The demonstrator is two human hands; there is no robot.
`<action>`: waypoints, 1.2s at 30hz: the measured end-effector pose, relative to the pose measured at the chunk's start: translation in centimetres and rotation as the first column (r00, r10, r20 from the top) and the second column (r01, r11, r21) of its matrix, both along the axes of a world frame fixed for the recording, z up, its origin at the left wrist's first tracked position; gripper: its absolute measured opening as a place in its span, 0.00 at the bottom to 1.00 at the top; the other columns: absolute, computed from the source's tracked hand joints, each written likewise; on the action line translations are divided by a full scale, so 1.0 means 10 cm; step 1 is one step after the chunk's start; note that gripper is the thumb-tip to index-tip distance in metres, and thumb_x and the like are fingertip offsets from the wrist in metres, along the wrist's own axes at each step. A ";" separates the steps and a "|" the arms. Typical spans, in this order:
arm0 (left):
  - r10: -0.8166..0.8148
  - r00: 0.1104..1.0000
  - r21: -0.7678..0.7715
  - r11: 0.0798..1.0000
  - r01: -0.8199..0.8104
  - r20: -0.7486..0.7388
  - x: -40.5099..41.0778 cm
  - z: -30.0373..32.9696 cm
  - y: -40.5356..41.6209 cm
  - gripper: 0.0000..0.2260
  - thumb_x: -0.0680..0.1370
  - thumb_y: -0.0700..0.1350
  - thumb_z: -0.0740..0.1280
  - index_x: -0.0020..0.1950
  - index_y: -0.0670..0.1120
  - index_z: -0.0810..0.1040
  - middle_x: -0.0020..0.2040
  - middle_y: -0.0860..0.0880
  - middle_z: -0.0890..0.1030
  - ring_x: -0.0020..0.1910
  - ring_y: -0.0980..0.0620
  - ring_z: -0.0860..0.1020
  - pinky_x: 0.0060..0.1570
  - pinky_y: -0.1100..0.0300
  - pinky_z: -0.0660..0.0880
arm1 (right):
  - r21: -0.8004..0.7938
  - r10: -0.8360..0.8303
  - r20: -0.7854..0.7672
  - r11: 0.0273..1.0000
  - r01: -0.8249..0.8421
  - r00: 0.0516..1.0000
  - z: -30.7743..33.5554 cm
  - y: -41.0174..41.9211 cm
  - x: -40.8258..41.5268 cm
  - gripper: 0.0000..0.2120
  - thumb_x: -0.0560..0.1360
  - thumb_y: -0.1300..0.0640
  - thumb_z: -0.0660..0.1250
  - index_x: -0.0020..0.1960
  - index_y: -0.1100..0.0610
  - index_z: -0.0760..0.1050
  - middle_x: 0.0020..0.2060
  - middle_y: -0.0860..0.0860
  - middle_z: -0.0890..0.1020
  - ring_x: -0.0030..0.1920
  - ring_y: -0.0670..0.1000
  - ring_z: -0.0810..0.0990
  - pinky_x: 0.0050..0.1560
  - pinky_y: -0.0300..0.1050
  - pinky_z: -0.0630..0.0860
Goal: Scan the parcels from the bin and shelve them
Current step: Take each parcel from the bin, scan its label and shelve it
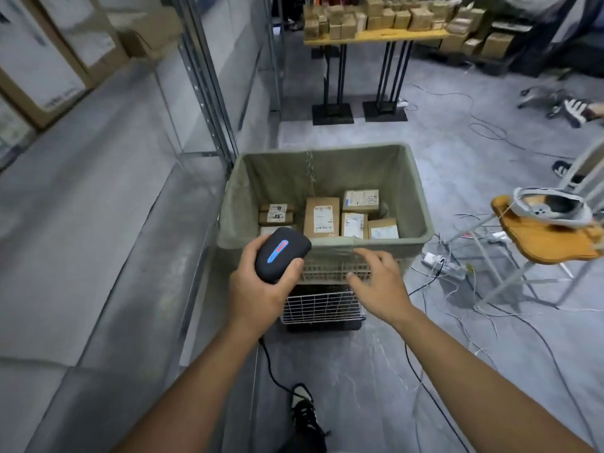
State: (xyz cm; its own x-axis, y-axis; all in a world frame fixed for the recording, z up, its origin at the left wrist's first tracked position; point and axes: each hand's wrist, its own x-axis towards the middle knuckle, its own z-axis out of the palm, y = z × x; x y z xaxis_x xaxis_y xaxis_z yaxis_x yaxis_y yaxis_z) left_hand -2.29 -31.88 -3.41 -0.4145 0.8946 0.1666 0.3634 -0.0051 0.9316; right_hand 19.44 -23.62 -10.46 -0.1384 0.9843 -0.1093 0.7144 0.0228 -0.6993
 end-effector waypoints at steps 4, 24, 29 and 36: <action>0.018 1.000 -0.053 0.998 -0.017 0.014 -0.19 -0.07 0.61 0.20 0.73 0.50 0.79 0.60 0.62 0.76 0.49 0.65 0.83 0.48 0.69 0.80 0.45 0.74 0.74 | -0.038 -0.043 0.025 0.998 0.044 0.999 0.00 0.50 -0.13 0.26 0.77 0.49 0.69 0.74 0.44 0.68 0.69 0.51 0.68 0.70 0.53 0.66 0.71 0.53 0.67; 0.032 0.997 -0.194 0.981 -0.019 0.063 -0.18 -0.58 2.79 0.23 0.67 0.61 0.76 0.61 0.63 0.74 0.52 0.73 0.79 0.52 0.67 0.80 0.48 0.75 0.73 | -0.242 0.042 0.269 0.970 0.025 0.962 -0.68 3.01 0.04 0.31 0.75 0.49 0.69 0.76 0.44 0.64 0.71 0.57 0.67 0.72 0.60 0.65 0.72 0.55 0.67; -0.001 0.999 -0.277 0.961 0.015 0.048 -0.03 -0.71 3.45 0.25 0.71 0.51 0.80 0.65 0.56 0.76 0.51 0.67 0.81 0.50 0.71 0.79 0.46 0.77 0.71 | -0.301 0.115 0.364 0.953 0.000 0.924 -0.92 3.75 0.14 0.33 0.76 0.46 0.67 0.79 0.46 0.61 0.74 0.58 0.64 0.74 0.60 0.62 0.72 0.57 0.66; -0.032 0.998 -0.375 0.926 0.051 0.058 0.18 -1.03 4.07 0.24 0.70 0.57 0.79 0.62 0.63 0.74 0.53 0.65 0.82 0.53 0.66 0.80 0.52 0.68 0.76 | -0.366 0.226 0.447 0.929 -0.053 0.865 -1.30 4.44 0.16 0.38 0.76 0.42 0.70 0.80 0.46 0.56 0.76 0.58 0.61 0.75 0.60 0.62 0.73 0.59 0.65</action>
